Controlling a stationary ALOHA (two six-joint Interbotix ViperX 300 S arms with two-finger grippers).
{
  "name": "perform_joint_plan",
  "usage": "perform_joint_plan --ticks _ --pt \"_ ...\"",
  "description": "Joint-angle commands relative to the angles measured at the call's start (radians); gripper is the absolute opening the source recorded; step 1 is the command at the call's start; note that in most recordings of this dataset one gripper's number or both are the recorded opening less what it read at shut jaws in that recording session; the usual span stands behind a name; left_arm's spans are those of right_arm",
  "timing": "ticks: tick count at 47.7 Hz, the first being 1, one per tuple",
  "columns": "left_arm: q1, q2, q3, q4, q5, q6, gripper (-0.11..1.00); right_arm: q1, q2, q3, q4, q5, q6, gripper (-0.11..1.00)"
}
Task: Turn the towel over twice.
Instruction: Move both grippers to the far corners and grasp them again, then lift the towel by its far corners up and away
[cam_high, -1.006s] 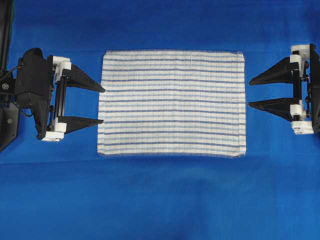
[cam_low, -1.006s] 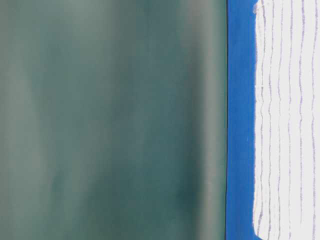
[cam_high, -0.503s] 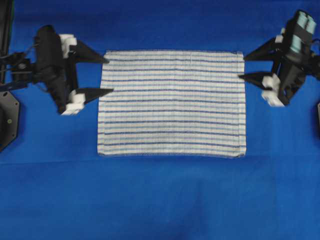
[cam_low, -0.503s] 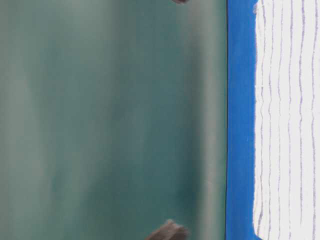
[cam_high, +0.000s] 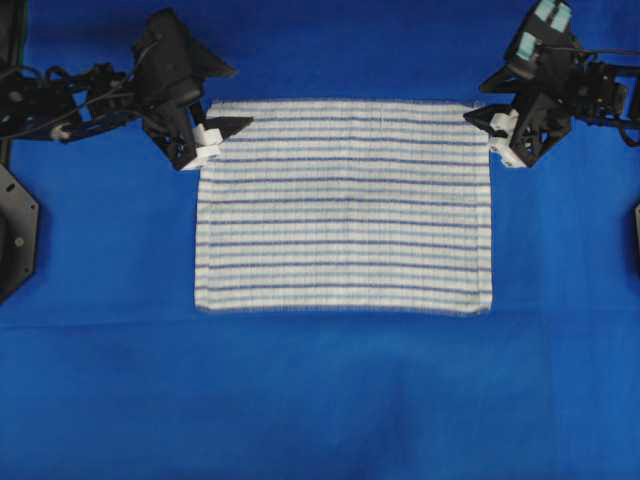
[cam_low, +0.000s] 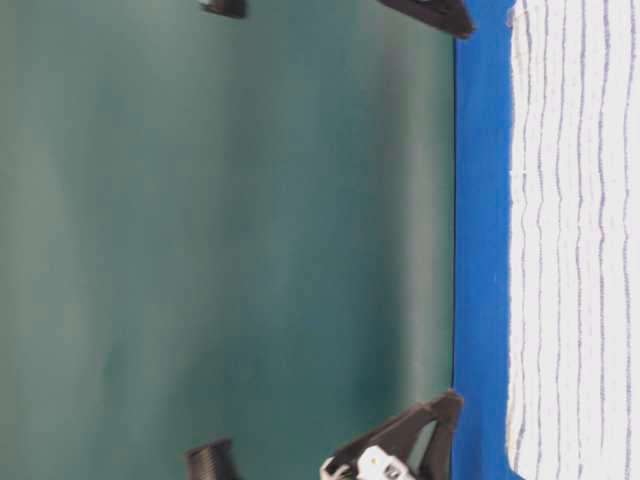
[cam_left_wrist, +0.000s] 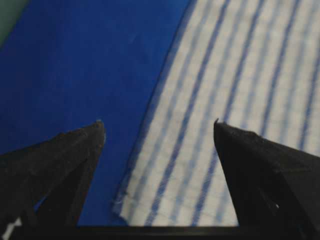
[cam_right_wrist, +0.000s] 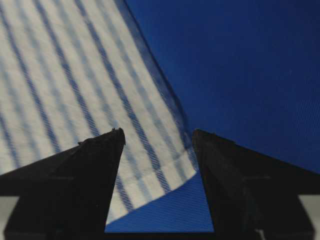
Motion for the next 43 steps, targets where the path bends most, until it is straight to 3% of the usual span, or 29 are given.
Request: perform_joint_plan --ticks 1,19,26,29,37,43 --pt "0.017 0.032 -0.023 -0.002 -0.017 0.003 0.85 -0.021 0.037 -0.023 -0.009 -0.028 -0.002 0.62" --pt "0.043 0.146 -0.025 -0.002 -0.038 0.005 0.79 -0.061 0.114 -0.025 -0.017 -0.058 -0.003 0.61" --pt "0.052 0.167 -0.026 -0.002 -0.037 0.006 0.58 -0.061 0.13 -0.026 -0.017 -0.058 -0.003 0.57" --pt "0.054 0.172 -0.026 -0.002 -0.035 0.006 0.47 -0.061 0.141 -0.028 -0.017 -0.058 -0.005 0.49" --pt "0.057 0.176 -0.026 -0.002 -0.002 0.006 0.21 -0.061 0.166 -0.031 -0.015 -0.058 -0.005 0.08" --pt "0.057 0.175 -0.026 -0.002 0.023 0.011 0.1 -0.061 0.166 -0.032 -0.017 -0.06 -0.005 0.08"
